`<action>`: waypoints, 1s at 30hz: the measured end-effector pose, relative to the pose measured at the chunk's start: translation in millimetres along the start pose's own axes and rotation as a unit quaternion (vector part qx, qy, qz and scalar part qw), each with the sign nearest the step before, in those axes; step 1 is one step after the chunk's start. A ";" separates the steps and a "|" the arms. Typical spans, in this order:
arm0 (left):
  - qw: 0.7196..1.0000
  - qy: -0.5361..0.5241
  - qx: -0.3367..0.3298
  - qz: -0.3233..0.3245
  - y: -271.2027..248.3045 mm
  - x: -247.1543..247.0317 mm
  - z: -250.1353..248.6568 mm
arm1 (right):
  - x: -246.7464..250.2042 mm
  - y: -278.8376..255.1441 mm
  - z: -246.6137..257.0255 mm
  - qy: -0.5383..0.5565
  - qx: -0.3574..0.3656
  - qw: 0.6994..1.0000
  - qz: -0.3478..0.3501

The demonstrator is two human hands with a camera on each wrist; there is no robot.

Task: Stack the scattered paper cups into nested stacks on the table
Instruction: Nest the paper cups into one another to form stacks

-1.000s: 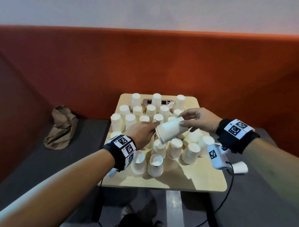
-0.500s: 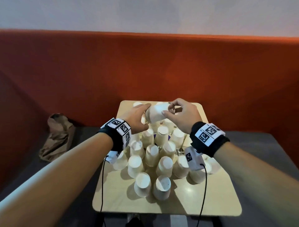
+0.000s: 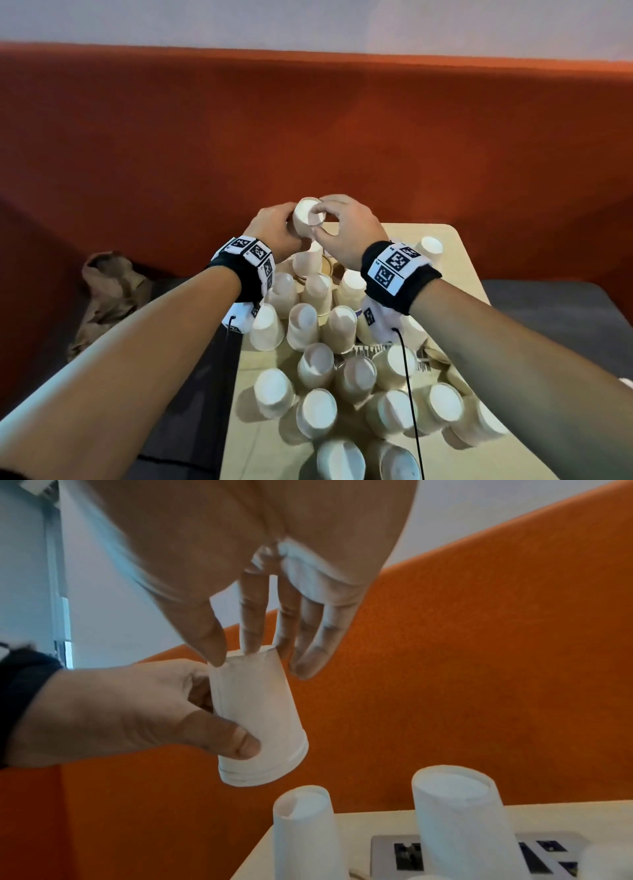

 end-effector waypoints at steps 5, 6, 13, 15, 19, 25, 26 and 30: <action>0.997 -0.016 0.028 0.066 23.7 -16.6 23.7 | -22.8 16.8 -6.0 -0.017 -0.021 0.999 0.025; 0.996 -0.008 0.032 0.082 26.4 -19.6 25.2 | -26.4 19.4 -7.8 -0.019 -0.028 0.999 0.031; 0.990 0.037 0.032 0.130 38.0 -31.8 27.9 | -38.0 29.2 -12.9 -0.016 -0.056 0.998 0.017; 0.988 0.049 0.022 0.146 39.4 -35.7 28.0 | -38.6 29.8 -15.0 -0.015 -0.070 0.997 0.006; 0.986 0.057 0.004 0.155 40.4 -39.0 23.8 | -38.4 31.4 -21.7 -0.020 -0.091 0.996 -0.016; 0.990 -0.015 0.001 0.139 40.3 -37.5 26.7 | -37.0 34.0 -31.5 0.009 -0.121 0.992 -0.040; 0.990 -0.019 -0.002 0.138 41.0 -37.9 28.7 | -37.4 33.0 -32.5 0.014 -0.125 0.991 -0.040; 0.990 -0.026 -0.005 0.138 41.4 -39.0 33.3 | -39.9 32.2 -34.2 0.006 -0.131 0.991 -0.029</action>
Point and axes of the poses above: each hand's wrist, its own y-axis towards the middle knuckle, its own x-axis out of the back of the hand, z = x × y, the point moved 6 cm from there along y, towards the middle knuckle, and after that the axes turned 5 degrees about -y, right-handed, at the moved point
